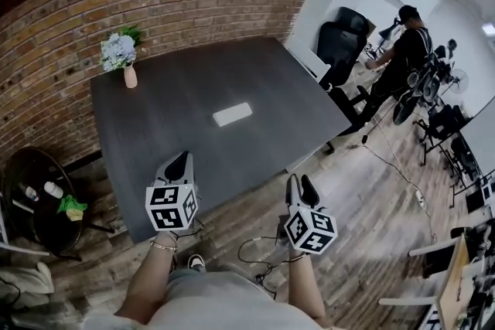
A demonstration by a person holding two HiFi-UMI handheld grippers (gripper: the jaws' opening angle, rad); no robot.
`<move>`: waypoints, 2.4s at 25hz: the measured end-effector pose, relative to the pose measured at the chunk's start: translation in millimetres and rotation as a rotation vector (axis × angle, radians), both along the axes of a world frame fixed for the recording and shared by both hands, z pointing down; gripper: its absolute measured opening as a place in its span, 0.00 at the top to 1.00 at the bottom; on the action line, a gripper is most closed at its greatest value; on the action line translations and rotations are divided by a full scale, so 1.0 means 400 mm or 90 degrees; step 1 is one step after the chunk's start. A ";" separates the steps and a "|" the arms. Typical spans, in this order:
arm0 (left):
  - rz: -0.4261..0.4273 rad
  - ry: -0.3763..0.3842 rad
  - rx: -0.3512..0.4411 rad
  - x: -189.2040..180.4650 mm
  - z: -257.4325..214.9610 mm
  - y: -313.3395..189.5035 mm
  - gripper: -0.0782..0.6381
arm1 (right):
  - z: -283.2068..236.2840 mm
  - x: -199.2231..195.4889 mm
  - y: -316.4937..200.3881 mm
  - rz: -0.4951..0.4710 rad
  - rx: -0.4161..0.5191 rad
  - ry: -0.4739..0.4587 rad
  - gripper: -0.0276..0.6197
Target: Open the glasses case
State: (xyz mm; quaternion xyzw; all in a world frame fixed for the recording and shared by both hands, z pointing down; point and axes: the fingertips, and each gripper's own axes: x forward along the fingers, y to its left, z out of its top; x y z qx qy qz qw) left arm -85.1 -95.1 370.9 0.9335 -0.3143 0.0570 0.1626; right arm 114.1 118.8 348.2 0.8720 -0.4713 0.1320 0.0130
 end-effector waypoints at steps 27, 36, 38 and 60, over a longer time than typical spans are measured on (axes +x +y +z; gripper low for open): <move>-0.233 -0.064 -0.016 0.407 0.035 -0.270 0.88 | 0.050 0.622 -0.526 -0.225 -0.020 -0.029 0.76; -0.343 -0.088 -0.037 0.461 0.058 -0.287 0.88 | 0.074 0.735 -0.690 -0.339 -0.030 -0.035 0.76; -0.355 -0.110 -0.046 0.451 0.079 -0.288 0.89 | 0.104 0.737 -0.724 -0.351 -0.034 -0.051 0.76; -0.379 -0.110 -0.112 0.412 0.191 -0.359 0.89 | 0.239 0.584 -0.858 -0.454 -0.128 -0.055 0.76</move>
